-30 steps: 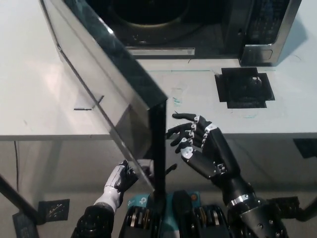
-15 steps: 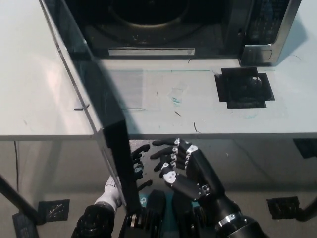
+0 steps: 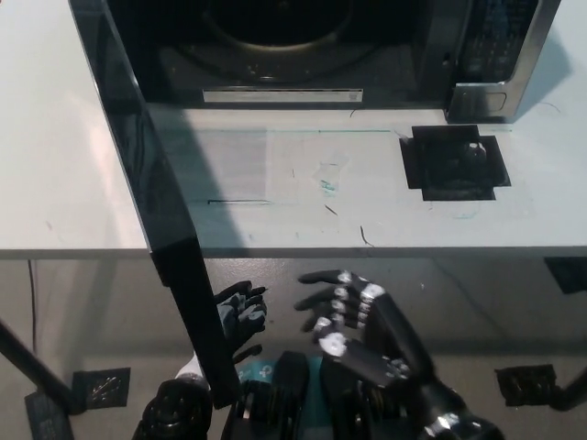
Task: A microwave is kept infront of the robot with its door slightly ajar. The robot uses its right hand to push the door towards the left to open it.
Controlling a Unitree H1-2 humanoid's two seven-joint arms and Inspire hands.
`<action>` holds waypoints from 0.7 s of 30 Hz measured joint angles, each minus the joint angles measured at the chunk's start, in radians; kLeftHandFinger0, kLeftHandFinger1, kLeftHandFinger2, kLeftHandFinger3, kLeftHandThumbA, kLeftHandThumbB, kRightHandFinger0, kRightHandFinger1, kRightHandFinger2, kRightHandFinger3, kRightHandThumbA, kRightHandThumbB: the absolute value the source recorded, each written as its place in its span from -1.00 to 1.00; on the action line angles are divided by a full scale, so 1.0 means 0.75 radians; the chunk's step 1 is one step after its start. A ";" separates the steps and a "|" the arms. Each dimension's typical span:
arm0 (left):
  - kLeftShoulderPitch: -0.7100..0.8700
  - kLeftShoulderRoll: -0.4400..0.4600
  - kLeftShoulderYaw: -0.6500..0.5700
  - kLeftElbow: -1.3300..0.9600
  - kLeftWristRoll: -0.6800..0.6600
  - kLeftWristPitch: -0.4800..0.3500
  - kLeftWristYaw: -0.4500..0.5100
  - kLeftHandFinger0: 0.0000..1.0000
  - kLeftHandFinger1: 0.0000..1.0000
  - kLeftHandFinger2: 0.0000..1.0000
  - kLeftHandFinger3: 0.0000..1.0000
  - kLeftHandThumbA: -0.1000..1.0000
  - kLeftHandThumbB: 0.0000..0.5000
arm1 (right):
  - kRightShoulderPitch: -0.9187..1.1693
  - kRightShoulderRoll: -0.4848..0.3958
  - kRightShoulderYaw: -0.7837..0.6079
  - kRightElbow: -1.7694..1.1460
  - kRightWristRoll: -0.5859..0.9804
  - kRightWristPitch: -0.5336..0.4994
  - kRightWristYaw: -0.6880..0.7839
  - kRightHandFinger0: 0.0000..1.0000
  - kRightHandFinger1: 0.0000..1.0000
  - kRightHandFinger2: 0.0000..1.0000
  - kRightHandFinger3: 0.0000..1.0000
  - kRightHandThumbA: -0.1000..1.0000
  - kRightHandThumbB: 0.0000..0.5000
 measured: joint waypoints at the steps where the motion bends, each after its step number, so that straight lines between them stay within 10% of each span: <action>1: -0.002 0.001 0.000 0.000 0.000 0.000 0.000 0.92 0.94 1.00 0.72 -0.33 0.26 | 0.013 -0.010 -0.019 -0.009 0.000 0.000 0.000 -0.22 -0.11 0.12 0.44 -0.37 -0.56; 21: -0.012 0.004 -0.012 0.005 0.025 0.000 0.002 0.91 0.92 1.00 0.83 -0.33 0.16 | 0.097 -0.090 -0.657 0.265 0.087 -0.105 -0.119 -0.29 -0.19 0.00 0.36 -0.51 -0.17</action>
